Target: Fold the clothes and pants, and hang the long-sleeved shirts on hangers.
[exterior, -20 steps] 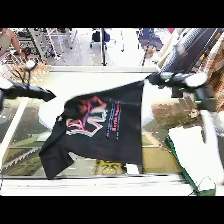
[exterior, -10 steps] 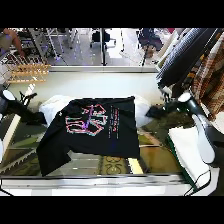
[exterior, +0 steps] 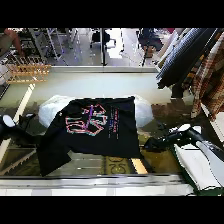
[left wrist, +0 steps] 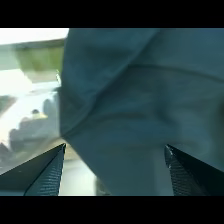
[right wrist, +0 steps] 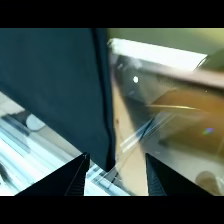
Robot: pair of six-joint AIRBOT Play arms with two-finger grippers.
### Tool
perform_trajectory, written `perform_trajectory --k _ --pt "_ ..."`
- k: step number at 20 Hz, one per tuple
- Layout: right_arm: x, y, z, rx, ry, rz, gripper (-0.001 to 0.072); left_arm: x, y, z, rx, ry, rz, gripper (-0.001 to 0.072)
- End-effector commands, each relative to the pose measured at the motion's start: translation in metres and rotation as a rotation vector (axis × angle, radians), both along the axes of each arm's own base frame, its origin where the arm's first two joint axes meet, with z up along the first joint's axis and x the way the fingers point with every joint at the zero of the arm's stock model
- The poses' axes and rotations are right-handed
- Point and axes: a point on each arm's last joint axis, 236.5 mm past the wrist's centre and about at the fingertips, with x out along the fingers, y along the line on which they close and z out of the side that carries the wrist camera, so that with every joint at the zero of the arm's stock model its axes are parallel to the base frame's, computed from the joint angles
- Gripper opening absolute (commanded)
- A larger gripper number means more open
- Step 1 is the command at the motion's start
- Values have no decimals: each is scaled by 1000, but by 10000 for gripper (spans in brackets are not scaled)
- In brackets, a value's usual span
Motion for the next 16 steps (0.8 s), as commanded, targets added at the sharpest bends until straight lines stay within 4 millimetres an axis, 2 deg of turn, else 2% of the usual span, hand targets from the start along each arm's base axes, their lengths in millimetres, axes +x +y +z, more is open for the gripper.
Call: perform_trajectory --k 1,4,5,6,7,8,9,11,12,13,14,15,16 --pt "-9 21 -12 -21 -18 33 430 3 14 -22 98 -138 6 706" --pt "-11 41 -18 -47 -19 71 429 36 29 -24 143 -265 125 688" --pt "-15 47 -20 -48 -10 86 429 42 32 -26 148 -286 147 687" --pt "-18 52 -23 -50 11 91 427 43 31 -31 140 -280 157 646" --pt "-22 58 -25 -48 23 105 411 40 30 -39 135 -256 157 507" --pt "-25 63 -26 -45 27 125 248 36 28 -44 127 -231 155 285" --pt "-28 67 -23 -37 17 155 17 29 25 -45 117 -200 147 13" --pt "-23 69 2 -16 -35 198 15 21 21 -31 112 -185 63 7" --pt "-14 64 25 -29 -104 226 14 18 16 -13 104 -184 -14 7" --pt "-5 59 52 -57 -185 255 14 22 7 14 60 -215 -32 7" --pt "3 51 88 -106 -282 279 14 26 -10 47 -29 -254 -35 7" --pt "13 40 126 -178 -394 286 14 29 -34 91 -160 -311 -50 7" --pt "23 28 174 -260 -535 268 14 33 -57 138 -296 -382 -53 6"
